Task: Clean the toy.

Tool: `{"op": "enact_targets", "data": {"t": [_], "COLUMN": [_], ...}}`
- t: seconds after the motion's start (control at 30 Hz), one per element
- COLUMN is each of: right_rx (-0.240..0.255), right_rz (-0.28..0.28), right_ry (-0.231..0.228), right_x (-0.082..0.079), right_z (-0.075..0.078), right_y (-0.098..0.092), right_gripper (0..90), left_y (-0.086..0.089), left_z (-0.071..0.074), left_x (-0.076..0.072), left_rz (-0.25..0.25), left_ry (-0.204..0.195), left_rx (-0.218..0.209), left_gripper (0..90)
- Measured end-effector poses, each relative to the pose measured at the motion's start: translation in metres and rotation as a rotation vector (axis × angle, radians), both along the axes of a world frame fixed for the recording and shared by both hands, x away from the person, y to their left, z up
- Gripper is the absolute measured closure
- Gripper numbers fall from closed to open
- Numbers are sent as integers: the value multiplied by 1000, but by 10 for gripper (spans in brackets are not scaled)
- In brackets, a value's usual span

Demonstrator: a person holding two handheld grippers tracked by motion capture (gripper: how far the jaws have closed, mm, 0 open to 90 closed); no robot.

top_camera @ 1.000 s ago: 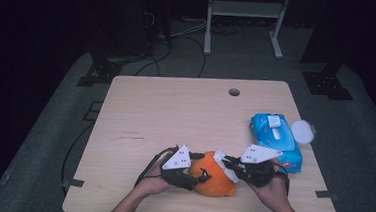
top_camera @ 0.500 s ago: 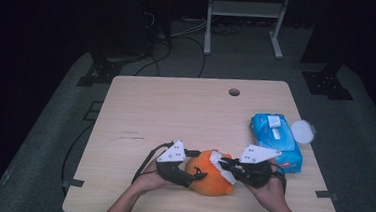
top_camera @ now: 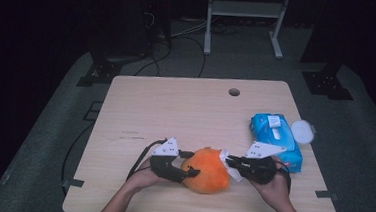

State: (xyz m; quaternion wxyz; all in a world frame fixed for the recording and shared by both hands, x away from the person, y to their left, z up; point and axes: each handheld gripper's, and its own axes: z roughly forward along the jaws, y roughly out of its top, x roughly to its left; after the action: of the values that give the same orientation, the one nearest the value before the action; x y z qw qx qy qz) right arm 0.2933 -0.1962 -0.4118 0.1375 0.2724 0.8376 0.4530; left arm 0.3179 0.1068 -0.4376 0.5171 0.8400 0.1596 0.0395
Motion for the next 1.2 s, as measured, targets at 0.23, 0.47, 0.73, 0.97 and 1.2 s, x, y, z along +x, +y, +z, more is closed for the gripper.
{"op": "enact_targets", "data": {"t": [0.23,0.47,0.73,0.97,1.2], "right_rx": [35,11,28,26,42], "right_rz": [53,-26,4,-30,36], "right_ry": [-15,32,-16,22,4], "right_x": [-10,6,-2,5,-8], "right_z": [8,-4,7,-1,7], "right_y": [9,-7,8,-4,11], "right_gripper": [822,821,821,821,820], "left_y": [-2,-2,-13,-12,-17], "left_z": [-3,-4,0,3,0], "left_x": [0,-1,-12,-13,-11], "left_rz": [7,0,-77,-94,-57], "left_ry": [8,8,-55,-60,-59], "left_rx": [-14,-16,20,0,16], "left_gripper": [348,354,339,251,316]}}
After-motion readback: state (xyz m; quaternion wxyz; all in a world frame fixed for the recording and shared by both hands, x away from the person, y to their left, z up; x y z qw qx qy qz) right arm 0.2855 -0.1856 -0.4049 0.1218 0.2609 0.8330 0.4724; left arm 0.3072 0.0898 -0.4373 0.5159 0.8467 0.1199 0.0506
